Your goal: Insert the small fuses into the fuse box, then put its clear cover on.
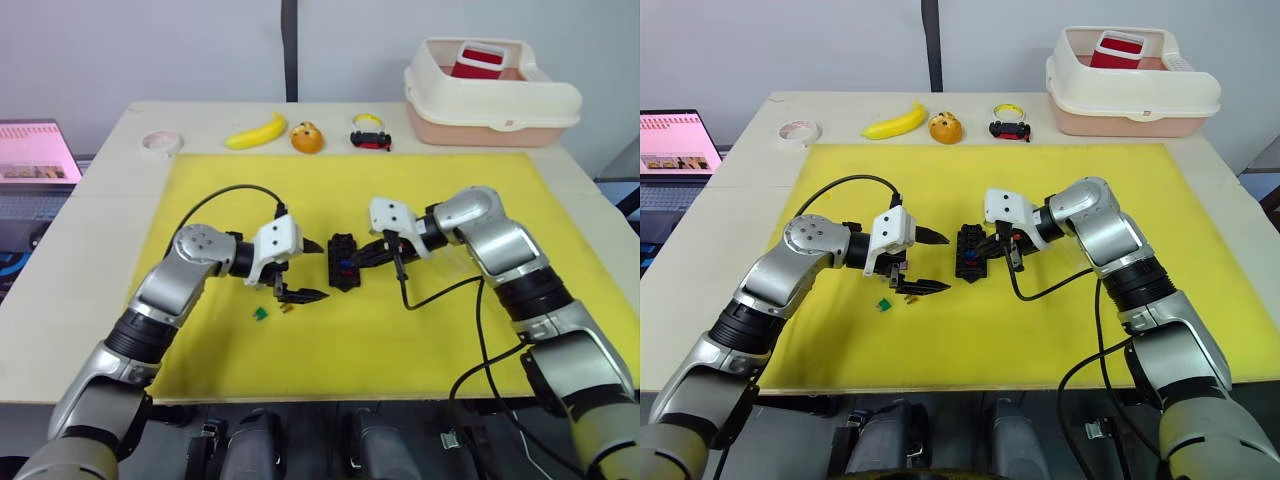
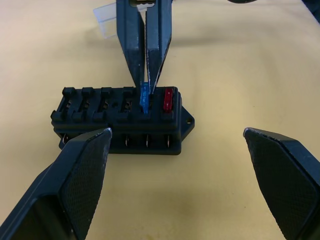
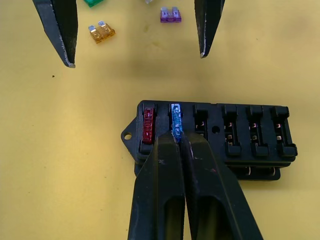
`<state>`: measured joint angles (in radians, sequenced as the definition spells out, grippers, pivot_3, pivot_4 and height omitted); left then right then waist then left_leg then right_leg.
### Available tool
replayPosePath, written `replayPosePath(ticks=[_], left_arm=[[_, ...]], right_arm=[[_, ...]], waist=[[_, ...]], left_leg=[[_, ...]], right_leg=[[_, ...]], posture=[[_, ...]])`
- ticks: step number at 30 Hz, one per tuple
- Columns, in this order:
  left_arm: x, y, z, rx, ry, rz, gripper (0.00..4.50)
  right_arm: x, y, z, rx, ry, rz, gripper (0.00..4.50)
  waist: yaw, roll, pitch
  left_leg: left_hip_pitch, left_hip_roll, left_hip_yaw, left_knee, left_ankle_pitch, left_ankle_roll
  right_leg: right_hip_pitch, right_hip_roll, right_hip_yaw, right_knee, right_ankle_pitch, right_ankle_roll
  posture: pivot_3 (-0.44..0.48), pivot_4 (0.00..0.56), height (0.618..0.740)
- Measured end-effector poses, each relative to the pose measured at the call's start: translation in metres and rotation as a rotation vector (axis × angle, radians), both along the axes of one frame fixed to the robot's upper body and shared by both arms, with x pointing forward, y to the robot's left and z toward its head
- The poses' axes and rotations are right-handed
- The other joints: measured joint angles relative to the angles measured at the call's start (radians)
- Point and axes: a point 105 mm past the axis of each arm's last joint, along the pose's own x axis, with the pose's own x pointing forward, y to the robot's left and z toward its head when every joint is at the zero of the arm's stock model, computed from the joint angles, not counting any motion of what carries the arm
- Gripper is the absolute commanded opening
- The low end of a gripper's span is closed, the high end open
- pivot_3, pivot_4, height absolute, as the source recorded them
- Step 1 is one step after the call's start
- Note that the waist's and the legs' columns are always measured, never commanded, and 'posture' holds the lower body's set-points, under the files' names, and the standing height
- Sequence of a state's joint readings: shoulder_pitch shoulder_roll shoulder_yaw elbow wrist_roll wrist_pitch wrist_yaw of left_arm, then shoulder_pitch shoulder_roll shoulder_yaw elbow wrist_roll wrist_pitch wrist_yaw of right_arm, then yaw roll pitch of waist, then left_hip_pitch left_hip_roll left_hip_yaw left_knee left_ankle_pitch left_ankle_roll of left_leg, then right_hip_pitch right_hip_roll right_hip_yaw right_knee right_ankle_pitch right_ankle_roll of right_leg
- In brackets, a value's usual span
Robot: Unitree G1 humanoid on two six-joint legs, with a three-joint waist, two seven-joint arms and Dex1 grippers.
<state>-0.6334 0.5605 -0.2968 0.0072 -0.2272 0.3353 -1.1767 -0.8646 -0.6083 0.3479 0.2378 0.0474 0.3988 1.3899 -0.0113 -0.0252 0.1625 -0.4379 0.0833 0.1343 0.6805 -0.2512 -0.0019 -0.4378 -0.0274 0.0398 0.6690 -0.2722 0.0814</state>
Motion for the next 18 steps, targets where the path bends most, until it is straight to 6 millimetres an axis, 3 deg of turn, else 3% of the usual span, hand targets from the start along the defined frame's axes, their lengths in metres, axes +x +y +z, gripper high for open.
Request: replayPosePath(ticks=[11,18], left_arm=[[0.0,0.0,0.0,0.001,0.0,0.001,4.5],[0.001,0.001,-0.001,0.001,0.005,0.005,4.5]], right_arm=[[0.001,0.0,0.003,0.031,0.018,-0.021,1.33],[0.004,0.001,0.031,0.123,-0.013,-0.027,1.33]], waist=[[0.0,0.0,0.0],[0.0,0.0,0.0]], left_leg=[[0.0,0.0,0.0,0.0,0.0,0.0],[-0.001,0.0,0.0,0.0,0.0,0.0]], right_leg=[[0.0,0.0,0.0,0.0,0.0,0.0],[-0.001,0.0,0.0,0.0,0.0,0.0]], posture=[[0.0,0.15,0.739],[0.0,0.15,0.739]])
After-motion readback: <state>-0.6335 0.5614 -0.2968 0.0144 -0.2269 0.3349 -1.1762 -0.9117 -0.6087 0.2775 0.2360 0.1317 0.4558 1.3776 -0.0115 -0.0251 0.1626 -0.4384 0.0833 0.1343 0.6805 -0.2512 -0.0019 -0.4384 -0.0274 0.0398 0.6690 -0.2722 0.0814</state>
